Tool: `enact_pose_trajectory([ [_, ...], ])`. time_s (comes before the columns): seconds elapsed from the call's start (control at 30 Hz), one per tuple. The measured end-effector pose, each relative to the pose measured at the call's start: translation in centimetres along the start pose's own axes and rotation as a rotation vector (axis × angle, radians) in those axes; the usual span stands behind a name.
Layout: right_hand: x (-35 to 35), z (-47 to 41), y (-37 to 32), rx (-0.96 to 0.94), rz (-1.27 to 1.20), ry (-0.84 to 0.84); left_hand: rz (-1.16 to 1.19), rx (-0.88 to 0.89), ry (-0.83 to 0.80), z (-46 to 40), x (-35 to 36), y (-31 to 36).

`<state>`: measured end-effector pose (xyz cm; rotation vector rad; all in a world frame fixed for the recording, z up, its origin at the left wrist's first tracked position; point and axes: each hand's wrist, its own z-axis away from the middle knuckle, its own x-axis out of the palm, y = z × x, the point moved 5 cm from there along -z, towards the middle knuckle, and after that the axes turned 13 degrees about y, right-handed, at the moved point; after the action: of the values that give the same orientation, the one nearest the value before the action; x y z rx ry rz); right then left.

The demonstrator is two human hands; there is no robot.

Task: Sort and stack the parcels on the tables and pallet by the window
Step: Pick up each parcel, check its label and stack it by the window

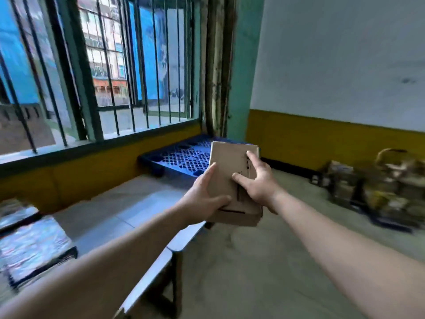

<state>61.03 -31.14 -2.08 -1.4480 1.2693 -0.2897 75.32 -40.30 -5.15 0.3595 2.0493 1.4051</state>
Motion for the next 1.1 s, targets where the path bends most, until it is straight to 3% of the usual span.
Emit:
enact_pose_trajectory([
  [0.2,-1.8,-5.3,7.0,0.127,0.004,0.056,-0.114,-0.040,-0.254,-6.6,6.6,-0.8],
  [0.33,-0.7,-10.9,9.8,0.157,0.016,0.046,-0.143,-0.070,-0.330,-13.0,9.1,-2.5],
  [0.83,2.8,-32.7,16.6,0.201,0.104,0.012,-0.136,-0.129,-0.343,-35.0,16.4,-5.5],
  [1.1,4.0,-45.1,23.1,0.181,0.099,-0.108,-0.223,-0.211,-0.241,-45.3,23.0,-7.4],
])
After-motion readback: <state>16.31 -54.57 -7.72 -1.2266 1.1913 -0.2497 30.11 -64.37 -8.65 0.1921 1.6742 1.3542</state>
